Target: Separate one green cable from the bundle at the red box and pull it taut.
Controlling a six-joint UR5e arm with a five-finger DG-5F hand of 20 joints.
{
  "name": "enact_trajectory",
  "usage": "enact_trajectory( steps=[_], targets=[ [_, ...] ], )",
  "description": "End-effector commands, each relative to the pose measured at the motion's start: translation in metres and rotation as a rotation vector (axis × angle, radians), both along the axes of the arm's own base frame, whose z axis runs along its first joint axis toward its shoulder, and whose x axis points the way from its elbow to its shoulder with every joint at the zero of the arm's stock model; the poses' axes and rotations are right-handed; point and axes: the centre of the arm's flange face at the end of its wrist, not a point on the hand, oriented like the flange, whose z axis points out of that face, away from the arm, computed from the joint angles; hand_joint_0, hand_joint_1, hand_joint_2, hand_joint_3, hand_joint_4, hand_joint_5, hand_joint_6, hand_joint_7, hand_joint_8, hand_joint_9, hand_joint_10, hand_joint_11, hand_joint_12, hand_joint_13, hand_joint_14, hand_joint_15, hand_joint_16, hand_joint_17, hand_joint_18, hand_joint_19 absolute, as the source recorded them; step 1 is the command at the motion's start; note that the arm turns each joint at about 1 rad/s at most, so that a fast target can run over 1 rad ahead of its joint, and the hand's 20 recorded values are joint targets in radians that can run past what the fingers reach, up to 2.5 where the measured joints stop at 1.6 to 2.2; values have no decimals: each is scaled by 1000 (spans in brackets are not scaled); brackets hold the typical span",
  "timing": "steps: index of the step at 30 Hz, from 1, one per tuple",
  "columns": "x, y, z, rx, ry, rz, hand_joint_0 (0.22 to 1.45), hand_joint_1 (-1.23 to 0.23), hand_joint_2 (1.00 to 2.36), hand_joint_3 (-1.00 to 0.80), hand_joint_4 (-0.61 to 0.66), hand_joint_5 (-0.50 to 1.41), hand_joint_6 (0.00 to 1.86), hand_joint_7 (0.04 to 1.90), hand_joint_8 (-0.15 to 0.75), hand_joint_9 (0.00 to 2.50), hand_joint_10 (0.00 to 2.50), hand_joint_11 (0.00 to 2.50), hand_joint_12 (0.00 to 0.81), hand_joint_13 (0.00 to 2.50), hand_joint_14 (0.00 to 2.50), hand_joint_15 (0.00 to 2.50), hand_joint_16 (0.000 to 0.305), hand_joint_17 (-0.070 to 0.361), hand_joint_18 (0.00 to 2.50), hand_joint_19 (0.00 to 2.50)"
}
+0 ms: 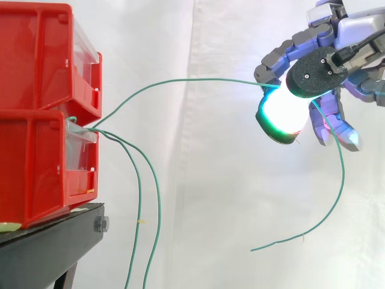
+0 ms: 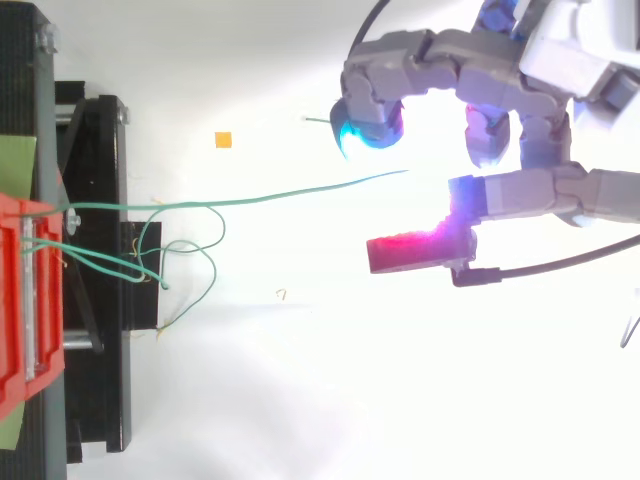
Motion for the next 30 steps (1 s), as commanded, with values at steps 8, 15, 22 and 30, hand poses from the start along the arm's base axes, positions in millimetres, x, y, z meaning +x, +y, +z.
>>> enact_trajectory(
  steps=[8,15,22,30],
  targets=[
    [0,0,0,0,-1,0,727,-663,1016,-216,19,152,502,1343,204,2072,23,611,367,1464,18,568,52,117,1067,544],
    [0,0,0,0,-1,0,727,-663,1016,-211,18,153,501,1344,200,2070,23,611,367,1467,19,568,52,117,1071,547],
    [0,-1,-1,0,1,-1,727,-663,1017,-211,18,153,501,1344,208,2075,25,618,367,1469,18,573,52,117,1077,541],
    [0,0,0,0,-1,0,727,-663,1016,-211,18,153,501,1344,201,2070,21,621,370,1469,18,564,52,117,1078,543]
  ],
)
